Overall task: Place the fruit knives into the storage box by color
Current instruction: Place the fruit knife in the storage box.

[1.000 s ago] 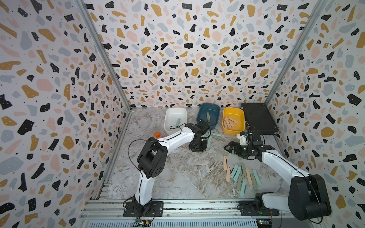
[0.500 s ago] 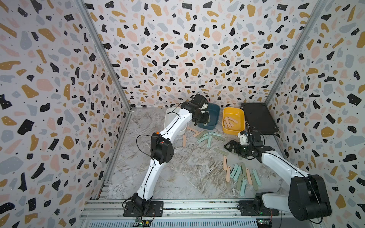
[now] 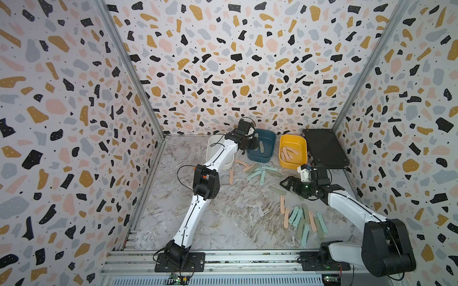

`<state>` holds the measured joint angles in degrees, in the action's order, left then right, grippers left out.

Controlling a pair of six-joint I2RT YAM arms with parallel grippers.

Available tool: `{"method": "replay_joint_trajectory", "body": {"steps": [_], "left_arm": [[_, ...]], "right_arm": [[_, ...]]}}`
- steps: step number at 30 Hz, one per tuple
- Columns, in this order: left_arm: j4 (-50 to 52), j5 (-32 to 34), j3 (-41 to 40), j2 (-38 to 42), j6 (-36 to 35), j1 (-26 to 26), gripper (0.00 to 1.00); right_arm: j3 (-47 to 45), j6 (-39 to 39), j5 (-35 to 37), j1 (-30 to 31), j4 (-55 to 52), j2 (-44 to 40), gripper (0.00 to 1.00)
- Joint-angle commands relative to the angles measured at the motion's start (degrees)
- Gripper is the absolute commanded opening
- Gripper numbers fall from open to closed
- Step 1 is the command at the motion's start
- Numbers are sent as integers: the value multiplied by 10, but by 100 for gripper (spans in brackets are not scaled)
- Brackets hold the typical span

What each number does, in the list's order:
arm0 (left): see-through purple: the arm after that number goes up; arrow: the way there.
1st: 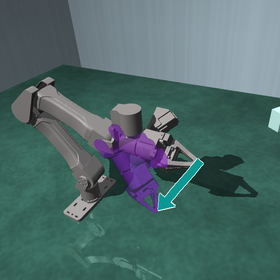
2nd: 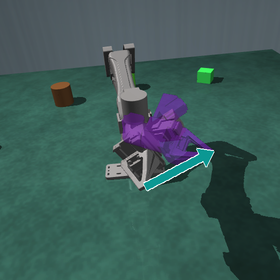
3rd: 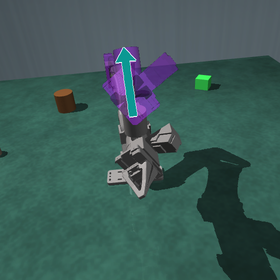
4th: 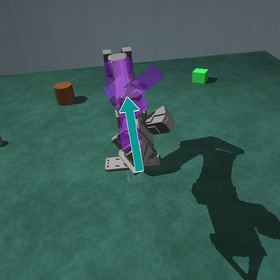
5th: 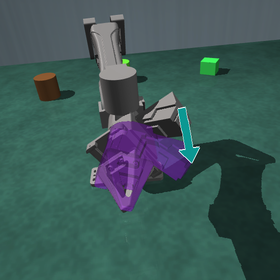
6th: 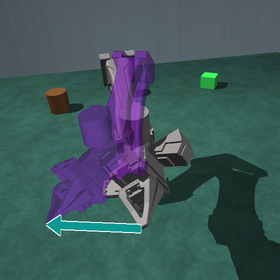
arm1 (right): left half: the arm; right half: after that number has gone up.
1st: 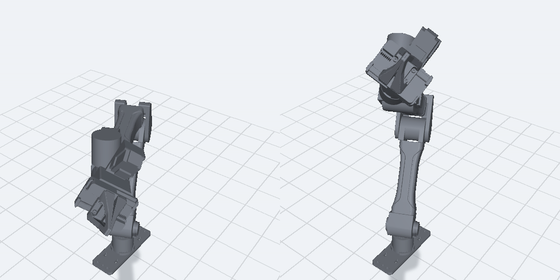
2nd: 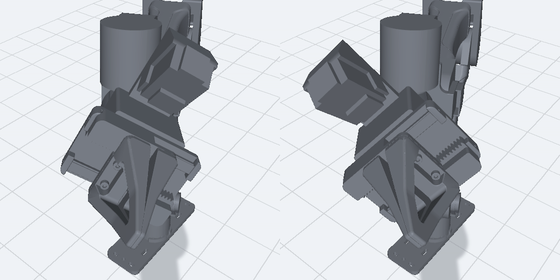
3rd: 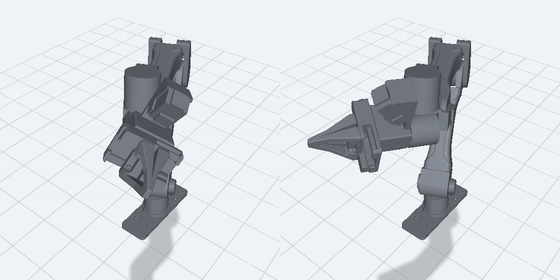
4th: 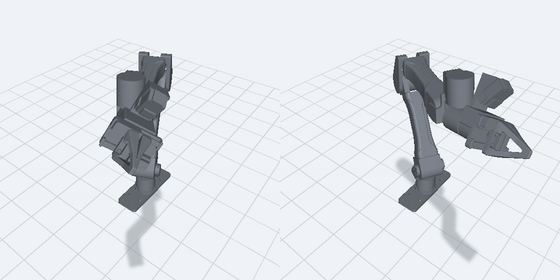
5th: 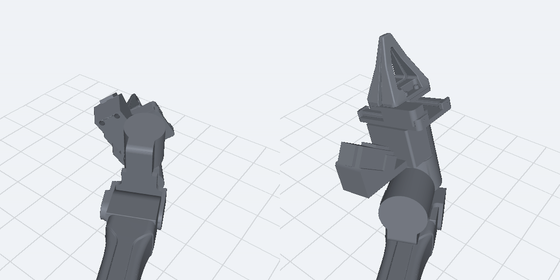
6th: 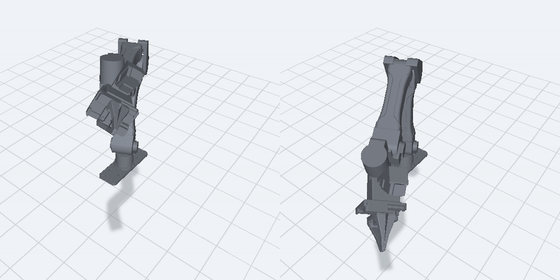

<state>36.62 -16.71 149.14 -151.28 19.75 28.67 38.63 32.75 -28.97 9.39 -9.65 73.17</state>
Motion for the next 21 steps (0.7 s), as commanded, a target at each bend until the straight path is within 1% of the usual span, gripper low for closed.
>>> {"method": "replay_joint_trajectory", "body": {"steps": [1,6,13,18,21], "left_arm": [[-61,8,1,1,10,1,0],[-67,-8,0,-14,30,-2,1],[-60,-7,-7,-24,28,-3,7],[-50,-16,-24,-24,24,-3,7],[-41,-18,-31,-23,18,-3,10]], "right_arm": [[0,7,-8,2,12,-4,100],[0,6,-8,2,15,-1,100],[0,9,-9,2,16,-4,100],[-2,7,-11,2,20,-6,100],[-6,6,-10,2,27,-4,100]]}}
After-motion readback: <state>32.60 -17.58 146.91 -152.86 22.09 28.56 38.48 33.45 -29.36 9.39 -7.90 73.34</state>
